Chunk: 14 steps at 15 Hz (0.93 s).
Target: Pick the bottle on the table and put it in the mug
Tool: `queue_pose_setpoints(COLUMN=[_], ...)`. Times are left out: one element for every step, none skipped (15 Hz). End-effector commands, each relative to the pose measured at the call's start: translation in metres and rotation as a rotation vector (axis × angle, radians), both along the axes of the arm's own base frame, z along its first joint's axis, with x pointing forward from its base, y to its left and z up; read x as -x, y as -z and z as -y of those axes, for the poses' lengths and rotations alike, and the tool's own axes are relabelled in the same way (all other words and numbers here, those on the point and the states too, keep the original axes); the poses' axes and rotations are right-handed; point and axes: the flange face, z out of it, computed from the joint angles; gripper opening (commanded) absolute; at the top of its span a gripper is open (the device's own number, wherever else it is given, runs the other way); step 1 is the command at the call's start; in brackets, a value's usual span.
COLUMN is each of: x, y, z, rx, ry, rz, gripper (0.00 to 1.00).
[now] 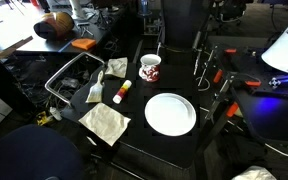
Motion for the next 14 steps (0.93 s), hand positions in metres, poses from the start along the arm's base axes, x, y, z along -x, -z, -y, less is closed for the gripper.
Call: queue_pose_setpoints(x=[-0.023, -0.030, -0.038, -0.045, -0.054, -0.061, -0.070, -0.078, -0.085, -0.092, -0.098, -0.105, -0.111, -0.117], y=[0.003, 0.005, 0.008, 0.010, 0.014, 0.016, 0.020, 0.023, 0.027, 0.030, 0.034, 0.037, 0.041, 0.045], z=[-0.010, -0.014, -0.019, -0.024, -0.030, -0.034, -0.041, -0.046, -0.051, -0.056, -0.060, -0.065, -0.068, -0.073], rx=[0.028, 0.039, 0.052, 0.061, 0.073, 0.083, 0.092, 0.098, 0.103, 0.109, 0.111, 0.116, 0.120, 0.125], ry=[-0.094, -0.129, -0.168, -0.205, -0.247, -0.286, -0.328, -0.367, -0.406, -0.446, -0.483, -0.521, -0.555, -0.591], rz=[0.017, 0.032, 0.041, 0.054, 0.065, 0.077, 0.089, 0.100, 0.112, 0.126, 0.140, 0.155, 0.168, 0.181], gripper=[1.00, 1.00, 1.00, 1.00, 1.00, 1.00, 1.00, 1.00, 1.00, 1.00, 1.00, 1.00, 1.00, 1.00])
